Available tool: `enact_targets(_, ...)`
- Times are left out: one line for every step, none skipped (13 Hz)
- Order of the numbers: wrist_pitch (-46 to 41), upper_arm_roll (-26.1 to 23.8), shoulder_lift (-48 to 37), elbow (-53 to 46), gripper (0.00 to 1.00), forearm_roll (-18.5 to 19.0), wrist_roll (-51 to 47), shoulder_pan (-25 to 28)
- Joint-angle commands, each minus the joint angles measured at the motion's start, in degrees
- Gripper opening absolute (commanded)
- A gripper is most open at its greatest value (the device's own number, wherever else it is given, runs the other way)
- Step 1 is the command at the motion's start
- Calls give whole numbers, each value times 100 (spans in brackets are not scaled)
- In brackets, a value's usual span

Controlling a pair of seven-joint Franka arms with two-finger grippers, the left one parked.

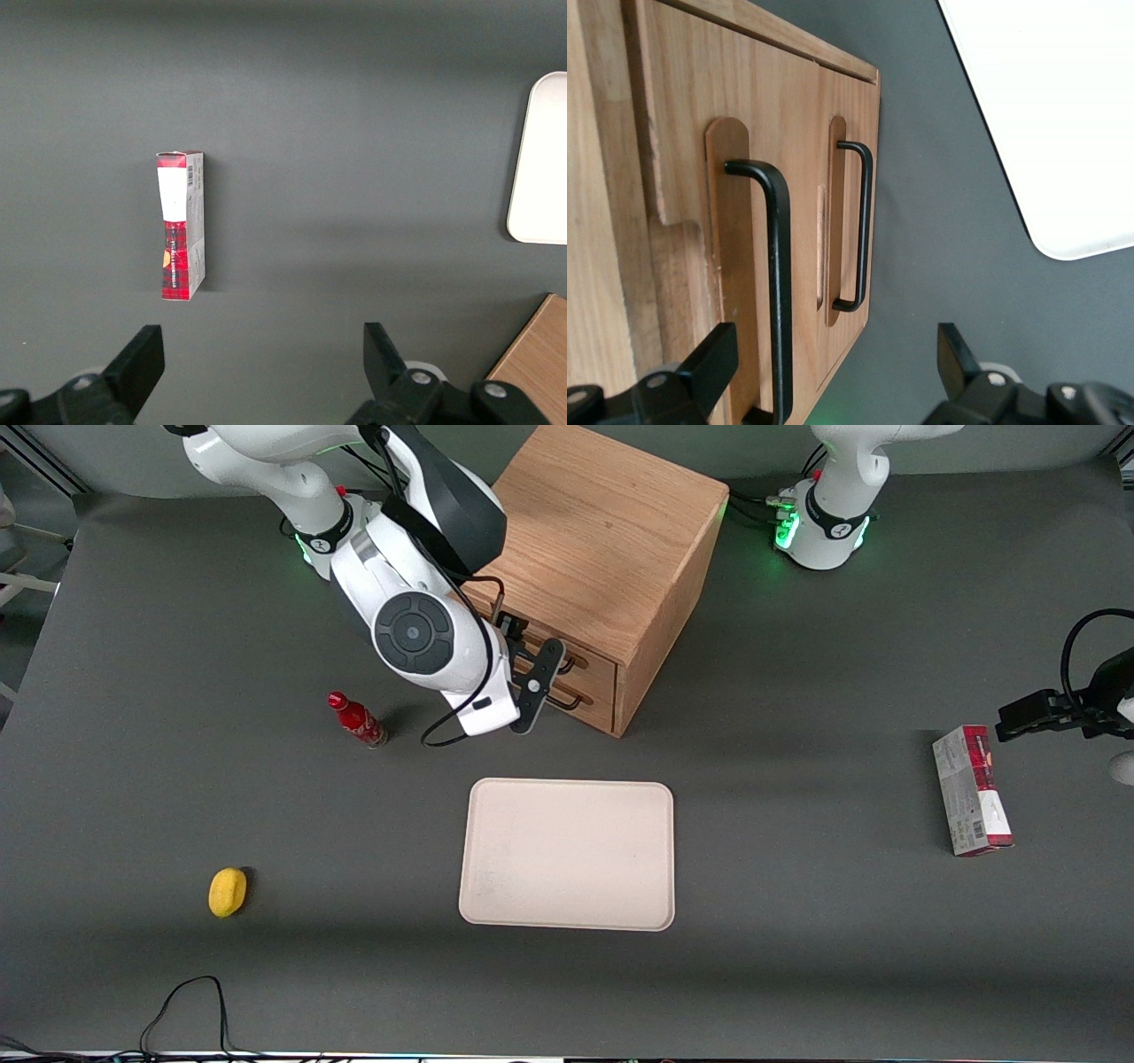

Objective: Open upper drawer

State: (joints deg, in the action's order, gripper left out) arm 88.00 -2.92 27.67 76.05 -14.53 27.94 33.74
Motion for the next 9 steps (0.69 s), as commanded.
enact_targets(-2,11,125,-205,100,-120,115,168)
enact_targets(68,11,134,-204,100,-129,115,168)
enact_targets(156,11,168,-187,100,-138,150,151)
enact_targets(156,11,204,-187,100,-138,176,142)
enact_targets(165,20,221,-187,100,-129,176,133)
enact_targets(165,29,230,-187,100,-129,168,124)
enact_targets(165,55,230,-187,100,-103,124,107)
enact_targets(217,73,230,-126,100,-76,124,98)
enact_targets(227,81,213,-56,100,-67,124,89)
